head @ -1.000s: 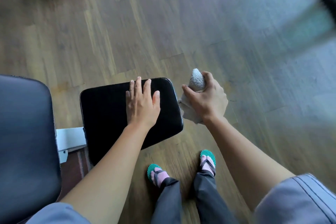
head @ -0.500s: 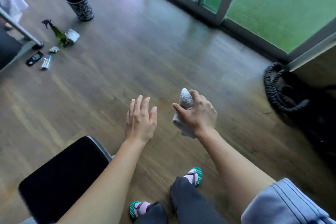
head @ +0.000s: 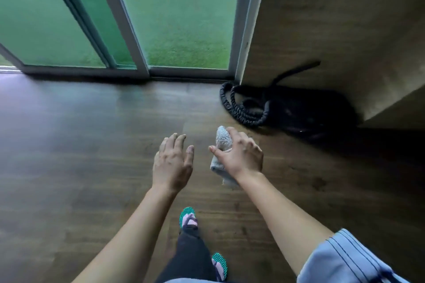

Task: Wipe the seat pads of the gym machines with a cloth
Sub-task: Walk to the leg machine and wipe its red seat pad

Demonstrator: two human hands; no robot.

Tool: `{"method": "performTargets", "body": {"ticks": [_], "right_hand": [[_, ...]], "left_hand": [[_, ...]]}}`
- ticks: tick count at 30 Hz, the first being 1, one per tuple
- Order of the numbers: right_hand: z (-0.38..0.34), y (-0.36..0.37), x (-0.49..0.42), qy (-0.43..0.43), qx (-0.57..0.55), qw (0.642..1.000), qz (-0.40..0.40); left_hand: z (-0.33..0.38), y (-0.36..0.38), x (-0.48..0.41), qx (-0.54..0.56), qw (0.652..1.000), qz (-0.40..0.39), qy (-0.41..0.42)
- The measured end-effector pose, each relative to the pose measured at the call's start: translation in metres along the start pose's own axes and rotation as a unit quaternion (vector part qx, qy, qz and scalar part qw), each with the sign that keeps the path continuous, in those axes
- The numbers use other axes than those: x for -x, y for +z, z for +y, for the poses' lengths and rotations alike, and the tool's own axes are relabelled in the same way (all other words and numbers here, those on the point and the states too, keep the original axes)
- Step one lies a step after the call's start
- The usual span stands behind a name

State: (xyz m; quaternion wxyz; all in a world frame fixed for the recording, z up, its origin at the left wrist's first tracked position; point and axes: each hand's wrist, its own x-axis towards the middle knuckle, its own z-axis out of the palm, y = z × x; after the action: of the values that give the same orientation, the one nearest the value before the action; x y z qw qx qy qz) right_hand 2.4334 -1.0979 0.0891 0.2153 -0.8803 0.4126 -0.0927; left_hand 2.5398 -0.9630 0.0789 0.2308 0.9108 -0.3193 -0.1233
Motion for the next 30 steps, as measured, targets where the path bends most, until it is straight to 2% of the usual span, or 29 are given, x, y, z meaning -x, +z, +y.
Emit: {"method": "performTargets", "body": {"ticks": [3,7,15,22,30], "right_hand": [[0.051,-0.026,-0.031,0.063,-0.004,0.997,0.044],[0.117,-0.064,-0.064,0.158,-0.011,0.981,0.11],[0.243,-0.132,-0.078,0.355,-0.002,0.904,0.239],[0.369,-0.176,-0.027,0.474,-0.008,0.82,0.322],[0.528,-0.264,0.091,0.545,0.009,0.741,0.392]], "left_hand": [[0.056,0.027,-0.052,-0.019,0.995,-0.033,0.091],[0.139,0.068,-0.115,-0.041,0.97,-0.089,0.222],[0.319,0.146,-0.165,-0.037,0.885,-0.187,0.425],[0.459,0.237,-0.115,-0.027,0.807,-0.242,0.539],[0.625,0.339,0.017,-0.018,0.738,-0.292,0.609]]}}
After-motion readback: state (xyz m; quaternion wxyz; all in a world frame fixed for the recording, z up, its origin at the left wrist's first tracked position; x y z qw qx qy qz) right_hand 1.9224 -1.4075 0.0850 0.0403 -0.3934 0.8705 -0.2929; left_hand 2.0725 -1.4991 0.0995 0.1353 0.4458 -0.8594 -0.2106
